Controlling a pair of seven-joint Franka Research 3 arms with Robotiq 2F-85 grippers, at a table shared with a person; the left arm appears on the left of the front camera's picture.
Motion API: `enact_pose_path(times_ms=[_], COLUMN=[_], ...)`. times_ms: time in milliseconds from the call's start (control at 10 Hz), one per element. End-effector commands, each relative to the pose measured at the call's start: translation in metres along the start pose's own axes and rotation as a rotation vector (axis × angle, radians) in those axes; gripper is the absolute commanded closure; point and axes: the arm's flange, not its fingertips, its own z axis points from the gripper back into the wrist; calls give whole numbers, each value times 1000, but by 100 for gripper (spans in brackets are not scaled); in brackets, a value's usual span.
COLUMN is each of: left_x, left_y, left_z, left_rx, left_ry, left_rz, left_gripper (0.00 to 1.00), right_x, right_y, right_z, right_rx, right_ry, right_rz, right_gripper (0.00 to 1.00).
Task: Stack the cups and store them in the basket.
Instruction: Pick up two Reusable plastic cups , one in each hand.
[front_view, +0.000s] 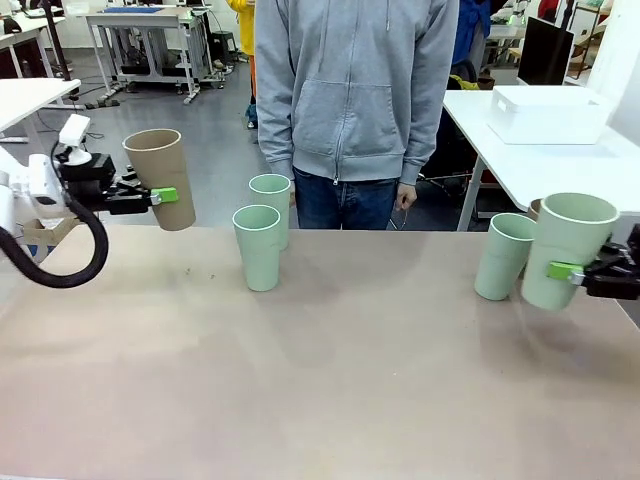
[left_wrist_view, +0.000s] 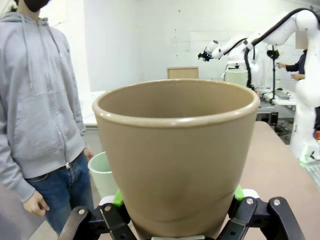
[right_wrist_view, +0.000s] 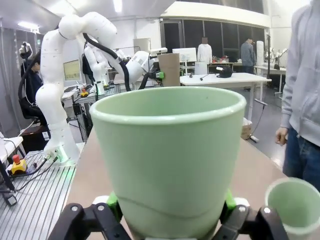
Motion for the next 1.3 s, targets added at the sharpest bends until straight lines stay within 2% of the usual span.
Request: enact_pose_path(times_ms=[0, 200, 300, 700, 1200], left_x=[6, -2, -9, -35, -39], left_y=[-37, -67, -79, -120, -133], left_z=[5, 4, 2, -11, -14], left_rx=[3, -13, -26, -82, -78], left_ry=[-7, 0, 11, 17, -1], left_rz=[2, 11, 25, 47, 40], left_gripper=[15, 15, 15, 15, 15], right_x=[8, 15, 13, -15, -37], right_y=[43, 80, 93, 106, 120], right_z=[-51, -69, -71, -81, -94], right_rx=[-13, 47, 70, 111, 155], right_ry=[-39, -96, -76, -64, -71], right_rz=[-22, 14, 37, 51, 48], right_gripper=[15, 15, 15, 15, 15])
